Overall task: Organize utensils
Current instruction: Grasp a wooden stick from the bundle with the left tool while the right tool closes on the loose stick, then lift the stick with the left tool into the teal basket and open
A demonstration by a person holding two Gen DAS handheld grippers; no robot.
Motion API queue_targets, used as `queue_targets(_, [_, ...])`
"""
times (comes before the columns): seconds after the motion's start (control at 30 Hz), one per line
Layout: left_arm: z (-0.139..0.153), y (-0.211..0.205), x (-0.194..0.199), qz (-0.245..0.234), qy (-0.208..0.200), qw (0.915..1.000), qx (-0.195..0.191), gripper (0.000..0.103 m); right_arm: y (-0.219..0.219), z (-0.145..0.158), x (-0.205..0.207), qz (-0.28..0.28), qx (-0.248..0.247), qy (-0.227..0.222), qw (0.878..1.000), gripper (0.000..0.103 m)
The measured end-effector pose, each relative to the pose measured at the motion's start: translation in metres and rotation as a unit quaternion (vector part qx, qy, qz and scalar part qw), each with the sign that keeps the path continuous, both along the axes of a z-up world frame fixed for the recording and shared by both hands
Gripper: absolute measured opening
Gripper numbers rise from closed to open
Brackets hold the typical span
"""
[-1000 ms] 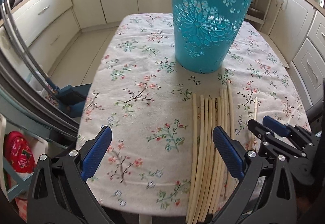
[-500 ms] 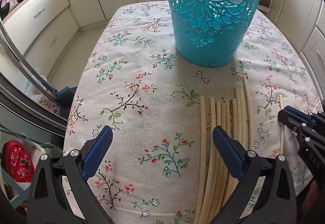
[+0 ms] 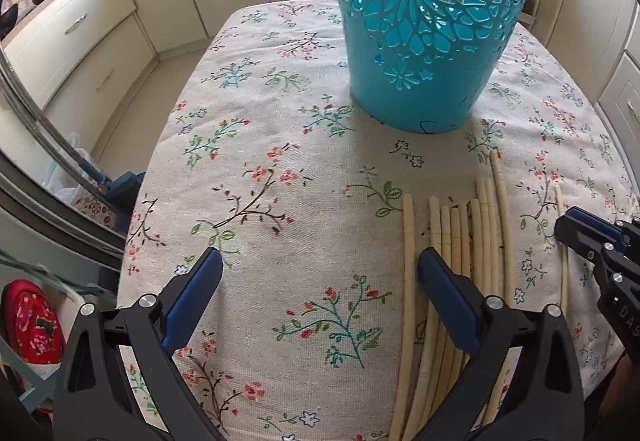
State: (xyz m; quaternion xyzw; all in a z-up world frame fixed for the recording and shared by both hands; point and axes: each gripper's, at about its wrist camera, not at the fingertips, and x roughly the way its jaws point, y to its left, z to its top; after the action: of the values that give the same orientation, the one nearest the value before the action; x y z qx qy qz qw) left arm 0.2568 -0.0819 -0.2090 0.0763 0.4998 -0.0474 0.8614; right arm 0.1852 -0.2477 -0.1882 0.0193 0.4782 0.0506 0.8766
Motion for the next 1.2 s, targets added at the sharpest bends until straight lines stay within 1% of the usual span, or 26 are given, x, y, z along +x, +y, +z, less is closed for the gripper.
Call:
queue_targets(0.03, [0.000,0.001,0.000,-0.005,-0.001,0.9998,-0.018,0.086,0.000,0.000,0.000,0.001,-0.001,0.001,1.000,0.013])
queue_targets(0.07, [0.000,0.003,0.003,-0.007,0.001,0.9996,-0.027,0.080,0.000,0.000,0.001,0.001,0.000,0.005,1.000,0.013])
queue_targets(0.13, [0.001,0.001,0.004,-0.013,-0.002,0.9994,-0.031,0.071,-0.001,0.001,0.003,0.001,0.001,0.011,1.000,0.013])
queue_targets(0.2, [0.003,-0.002,0.005,-0.019,-0.004,0.9992,-0.035,0.056,-0.003,0.001,0.004,-0.004,0.005,0.017,1.000,0.013])
queue_targets(0.23, [0.003,-0.003,0.006,-0.022,-0.003,0.9991,-0.036,0.053,-0.003,0.001,0.004,-0.006,0.005,0.019,1.000,0.013])
queue_targets(0.27, [0.004,-0.004,0.006,-0.025,-0.003,0.9989,-0.039,0.044,-0.003,0.001,0.004,-0.007,0.006,0.020,1.000,0.013])
queue_targets(0.3, [0.005,-0.005,0.007,-0.033,-0.003,0.9979,-0.057,0.032,-0.005,0.001,0.004,-0.008,0.009,0.022,1.000,0.013])
queue_targets(0.33, [0.005,-0.004,0.007,-0.039,0.001,0.9965,-0.075,0.025,-0.005,0.001,0.003,-0.007,0.012,0.023,1.000,0.013])
queue_targets(0.37, [0.005,-0.006,0.008,-0.041,0.006,0.9959,-0.080,0.014,-0.006,0.000,0.003,-0.004,0.015,0.023,1.000,0.013])
queue_targets(0.4, [0.005,-0.007,0.009,-0.044,0.008,0.9956,-0.082,0.010,-0.006,0.000,0.003,-0.001,0.015,0.023,1.000,0.013])
queue_targets(0.47, [0.004,-0.007,0.011,-0.046,0.015,0.9939,-0.099,0.005,-0.007,0.000,0.006,0.011,0.017,0.024,1.000,0.013])
queue_targets(0.5, [0.004,-0.007,0.012,-0.045,0.021,0.9931,-0.106,0.005,-0.009,0.001,0.007,0.012,0.017,0.024,0.999,0.013])
queue_targets(0.63, [0.003,-0.011,0.013,-0.068,0.041,0.9919,-0.099,0.006,-0.014,0.002,0.013,0.010,0.026,0.049,0.998,0.013])
queue_targets(0.73, [0.004,-0.015,0.018,-0.091,0.051,0.9906,-0.088,0.008,-0.004,0.002,0.016,0.010,0.004,0.053,0.999,0.013])
queue_targets(0.77, [0.004,-0.016,0.019,-0.094,0.054,0.9904,-0.086,0.008,-0.001,0.002,0.016,0.014,0.001,0.051,0.999,0.013])
queue_targets(0.8, [0.004,-0.016,0.019,-0.095,0.056,0.9902,-0.085,0.006,0.003,0.002,0.017,0.019,-0.008,0.047,0.999,0.012])
queue_targets(0.83, [0.004,-0.014,0.021,-0.094,0.060,0.9893,-0.094,0.006,0.005,0.003,0.017,0.025,-0.010,0.048,0.998,0.011])
queue_targets(0.87, [0.008,-0.010,0.022,-0.092,0.059,0.9884,-0.105,0.005,0.006,0.004,0.017,0.034,-0.005,0.050,0.998,0.009])
queue_targets(0.9, [0.015,-0.005,0.020,-0.089,0.049,0.9887,-0.110,0.005,0.007,0.006,0.016,0.035,-0.007,0.048,0.998,0.005])
queue_targets(0.93, [0.029,0.002,0.015,-0.083,0.025,0.9895,-0.116,0.005,0.006,0.009,0.014,0.037,-0.014,0.043,0.998,0.005])
queue_targets(1.0, [0.054,0.018,0.010,-0.070,-0.007,0.9874,-0.142,0.005,0.004,0.011,0.012,0.039,-0.019,0.046,0.998,0.005])
queue_targets(1.03, [0.071,0.029,0.007,-0.060,-0.030,0.9854,-0.156,0.005,0.002,0.010,0.011,0.039,-0.023,0.051,0.998,0.005])
queue_targets(1.1, [0.101,0.044,0.004,-0.050,-0.070,0.9787,-0.186,0.005,0.000,0.005,0.011,0.038,-0.029,0.061,0.997,0.005])
queue_targets(1.17, [0.138,0.056,0.001,-0.043,-0.127,0.9677,-0.214,0.005,-0.002,0.002,0.007,0.034,-0.024,0.060,0.997,0.005])
queue_targets(1.2, [0.150,0.057,0.002,-0.042,-0.146,0.9630,-0.223,0.005,-0.002,0.002,0.006,0.033,-0.023,0.059,0.997,0.005])
